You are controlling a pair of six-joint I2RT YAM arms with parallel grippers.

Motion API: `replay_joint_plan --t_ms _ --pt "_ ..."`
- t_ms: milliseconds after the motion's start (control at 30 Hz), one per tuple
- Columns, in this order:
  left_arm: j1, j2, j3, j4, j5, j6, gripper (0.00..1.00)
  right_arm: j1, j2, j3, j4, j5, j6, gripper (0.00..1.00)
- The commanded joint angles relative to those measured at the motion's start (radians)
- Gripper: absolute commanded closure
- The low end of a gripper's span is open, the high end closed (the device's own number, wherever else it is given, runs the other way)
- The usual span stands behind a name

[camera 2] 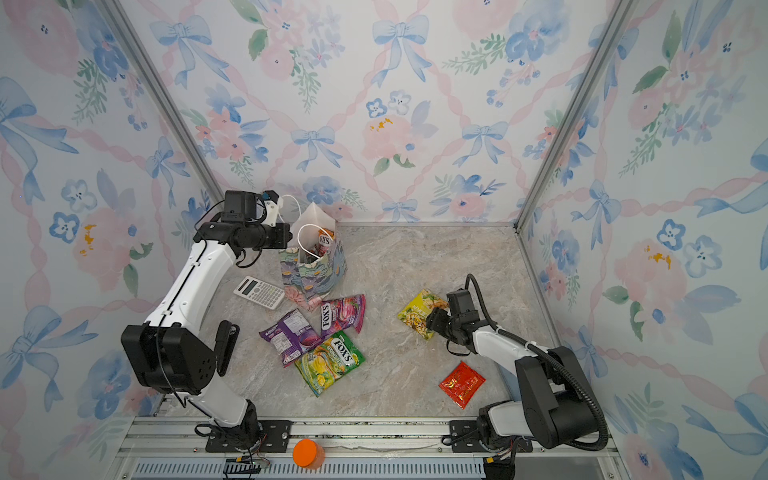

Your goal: Place the snacks into the paper bag

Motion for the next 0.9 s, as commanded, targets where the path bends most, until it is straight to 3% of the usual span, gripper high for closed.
replay_joint_plan --t_ms 0,333,733,867 --pt "0.005 0.008 -0.015 -0.016 0.0 -0.01 1.0 -0.01 0.035 0.008 0.037 -0.017 0.017 0.3" --pt "0.005 0.005 -0.013 -0.015 0.0 -0.01 1.0 -0.015 0.096 0.013 0.077 -0.041 0.04 0.46" --pt "0.004 0.002 -0.014 -0.015 0.0 -0.01 1.0 -0.014 0.097 -0.001 0.101 -0.056 0.037 0.77" --pt "0.004 0.003 -0.013 -0.015 0.0 -0.011 1.0 -0.014 0.098 0.002 0.111 -0.068 0.034 0.84"
